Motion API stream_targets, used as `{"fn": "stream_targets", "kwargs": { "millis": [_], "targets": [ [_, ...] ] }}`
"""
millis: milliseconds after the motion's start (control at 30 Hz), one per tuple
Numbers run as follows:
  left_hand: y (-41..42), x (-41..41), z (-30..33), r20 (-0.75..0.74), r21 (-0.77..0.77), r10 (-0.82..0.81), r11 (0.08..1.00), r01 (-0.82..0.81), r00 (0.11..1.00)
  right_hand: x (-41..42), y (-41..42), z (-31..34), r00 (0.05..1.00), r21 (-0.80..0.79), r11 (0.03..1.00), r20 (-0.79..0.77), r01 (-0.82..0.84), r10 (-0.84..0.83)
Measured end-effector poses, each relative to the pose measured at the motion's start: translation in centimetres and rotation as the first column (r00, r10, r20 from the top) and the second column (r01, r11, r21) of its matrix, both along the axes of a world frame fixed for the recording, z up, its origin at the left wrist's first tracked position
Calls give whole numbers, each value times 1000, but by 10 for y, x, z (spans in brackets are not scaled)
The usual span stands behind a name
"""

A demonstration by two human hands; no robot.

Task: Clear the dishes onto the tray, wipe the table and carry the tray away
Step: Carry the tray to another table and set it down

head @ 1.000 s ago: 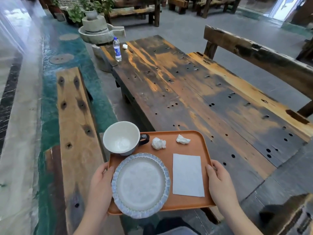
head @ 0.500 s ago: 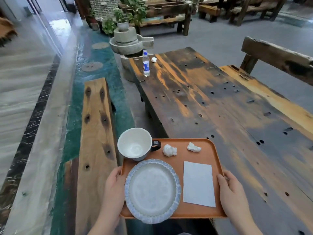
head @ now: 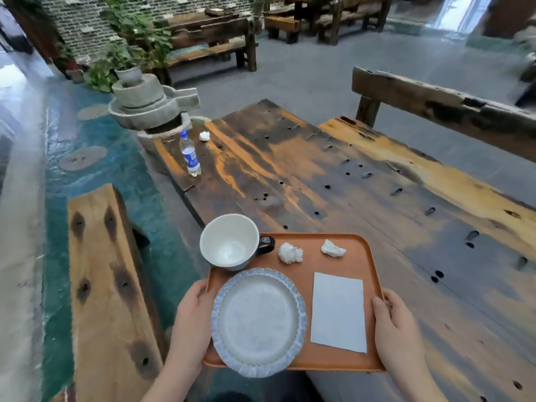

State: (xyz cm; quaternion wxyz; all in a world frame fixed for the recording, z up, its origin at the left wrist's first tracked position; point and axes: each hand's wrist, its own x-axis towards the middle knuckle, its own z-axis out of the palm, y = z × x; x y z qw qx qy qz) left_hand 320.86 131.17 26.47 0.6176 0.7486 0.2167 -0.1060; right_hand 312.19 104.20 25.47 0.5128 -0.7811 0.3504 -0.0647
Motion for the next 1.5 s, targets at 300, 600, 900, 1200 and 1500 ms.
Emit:
{"fn": "stream_targets", "kwargs": {
  "millis": [300, 600, 900, 1200, 1500],
  "targets": [
    [-45, 151, -7, -2, -49, -292, 955, 292, 956, 81, -10, 2, 957, -58, 957, -49, 283, -286],
    [-66, 304, 7, -15, -127, -621, 779, 614, 784, 166, 37, 11, 770, -55, 775, -89, 629, -631],
    [-91, 379, -12, 18, -139, -798, 595, 792, 602, 209, 57, -5, 614, -50, 624, -132, 780, -778],
    [-112, 370, -60, -82, -54, -850, 525, 850, 520, 192, 39, -58, 561, -24, 592, -289, 806, -776],
    [-105, 358, -130, -190, 3, -727, 672, 741, 660, 206, 41, -135, 571, -34, 619, -349, 785, -743]
  ]
}}
